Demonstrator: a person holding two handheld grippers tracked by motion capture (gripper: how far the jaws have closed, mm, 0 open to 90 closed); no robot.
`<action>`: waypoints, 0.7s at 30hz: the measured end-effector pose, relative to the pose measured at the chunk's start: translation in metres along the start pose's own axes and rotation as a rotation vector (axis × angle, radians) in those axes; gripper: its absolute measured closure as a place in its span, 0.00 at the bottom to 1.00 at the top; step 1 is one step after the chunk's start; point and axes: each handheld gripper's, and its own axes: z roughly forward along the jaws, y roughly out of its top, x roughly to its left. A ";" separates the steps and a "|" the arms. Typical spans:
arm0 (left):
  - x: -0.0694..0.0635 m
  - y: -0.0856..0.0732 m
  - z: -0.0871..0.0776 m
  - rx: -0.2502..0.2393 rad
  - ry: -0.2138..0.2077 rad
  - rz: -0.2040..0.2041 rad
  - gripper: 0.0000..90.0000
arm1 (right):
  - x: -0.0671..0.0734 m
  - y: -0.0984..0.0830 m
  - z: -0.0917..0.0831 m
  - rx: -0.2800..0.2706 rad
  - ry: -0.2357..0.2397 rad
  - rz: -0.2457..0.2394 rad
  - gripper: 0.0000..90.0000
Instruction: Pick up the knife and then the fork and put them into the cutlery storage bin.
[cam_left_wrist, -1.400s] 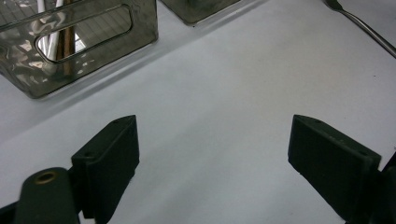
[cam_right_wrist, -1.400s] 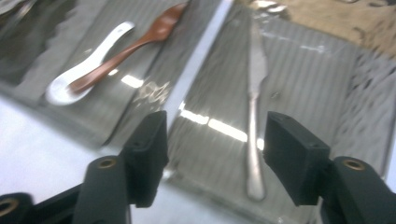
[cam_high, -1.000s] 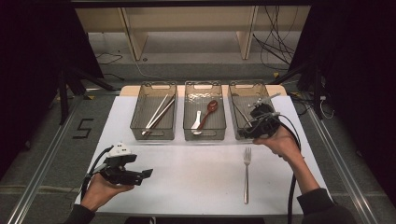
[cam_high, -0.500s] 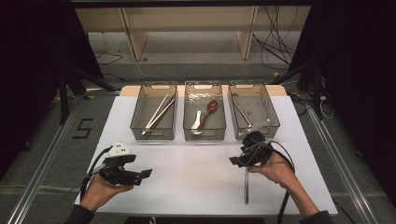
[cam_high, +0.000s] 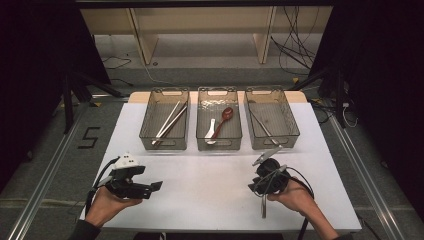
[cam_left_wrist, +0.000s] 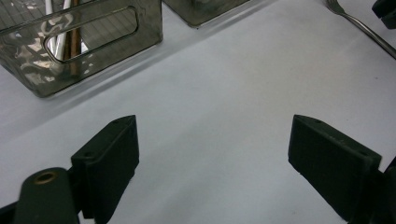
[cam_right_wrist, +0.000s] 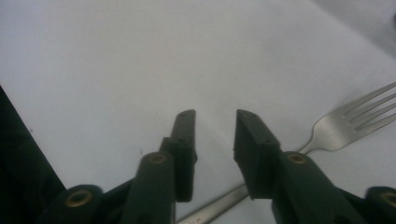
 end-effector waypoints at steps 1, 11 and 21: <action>0.000 0.000 0.000 0.004 0.000 0.002 0.18 | 0.001 -0.001 0.001 0.007 -0.001 -0.003 0.85; -0.001 0.002 0.001 0.001 -0.001 0.002 0.18 | 0.002 -0.011 0.010 0.066 0.021 -0.023 1.00; -0.002 0.002 0.003 0.009 -0.001 0.007 0.18 | 0.005 -0.015 0.019 0.114 0.025 -0.038 1.00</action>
